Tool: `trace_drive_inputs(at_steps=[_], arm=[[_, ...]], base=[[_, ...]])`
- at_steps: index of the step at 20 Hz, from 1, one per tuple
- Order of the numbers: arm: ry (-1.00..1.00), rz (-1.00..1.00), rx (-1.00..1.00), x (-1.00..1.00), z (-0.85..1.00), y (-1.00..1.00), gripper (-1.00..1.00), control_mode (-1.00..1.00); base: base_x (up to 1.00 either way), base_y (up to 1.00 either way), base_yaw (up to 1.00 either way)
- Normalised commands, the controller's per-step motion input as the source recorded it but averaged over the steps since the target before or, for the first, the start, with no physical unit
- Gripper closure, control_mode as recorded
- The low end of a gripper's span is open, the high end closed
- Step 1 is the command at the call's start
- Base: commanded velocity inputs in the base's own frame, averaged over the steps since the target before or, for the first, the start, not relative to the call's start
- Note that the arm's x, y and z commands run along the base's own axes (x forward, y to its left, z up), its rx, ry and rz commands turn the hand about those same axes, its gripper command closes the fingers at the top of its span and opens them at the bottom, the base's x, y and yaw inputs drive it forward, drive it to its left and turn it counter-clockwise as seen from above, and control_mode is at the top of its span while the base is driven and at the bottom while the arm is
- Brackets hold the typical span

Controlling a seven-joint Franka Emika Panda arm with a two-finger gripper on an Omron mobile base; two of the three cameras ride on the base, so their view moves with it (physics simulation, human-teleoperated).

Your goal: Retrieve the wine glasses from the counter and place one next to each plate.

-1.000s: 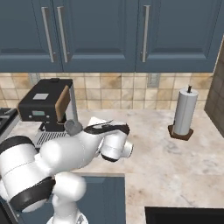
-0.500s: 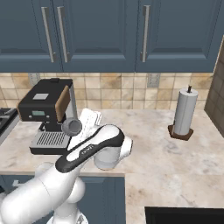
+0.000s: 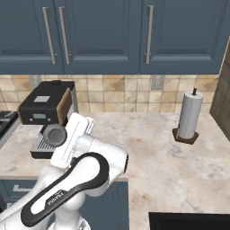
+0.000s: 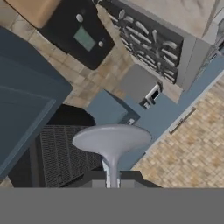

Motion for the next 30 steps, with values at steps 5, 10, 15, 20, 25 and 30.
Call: trace_drive_inputs(at_steps=[5, 10, 15, 20, 25, 30], arm=[[0.00, 0.00, 0.00, -0.35, 0.81, 0.00, 1.00, -1.00], [0.00, 0.00, 0.00, -0.56, 0.93, 0.00, 1.00, -1.00], [0.00, 0.00, 0.00, 0.00, 0.00, 0.00, 1.00, 1.00], [0.00, 0.00, 0.00, 0.00, 0.00, 0.00, 1.00, 1.00], [0.00, 0.00, 0.00, 0.00, 0.00, 0.00, 1.00, 1.00], [0.00, 0.00, 0.00, 0.00, 0.00, 0.00, 1.00, 1.00]], base=[[0.00, 0.00, 0.00], [0.00, 0.00, 0.00], [-0.74, 0.06, 0.04], [-1.00, 0.66, 0.03], [-0.77, 1.00, 0.28], [-0.01, 0.60, 0.83]])
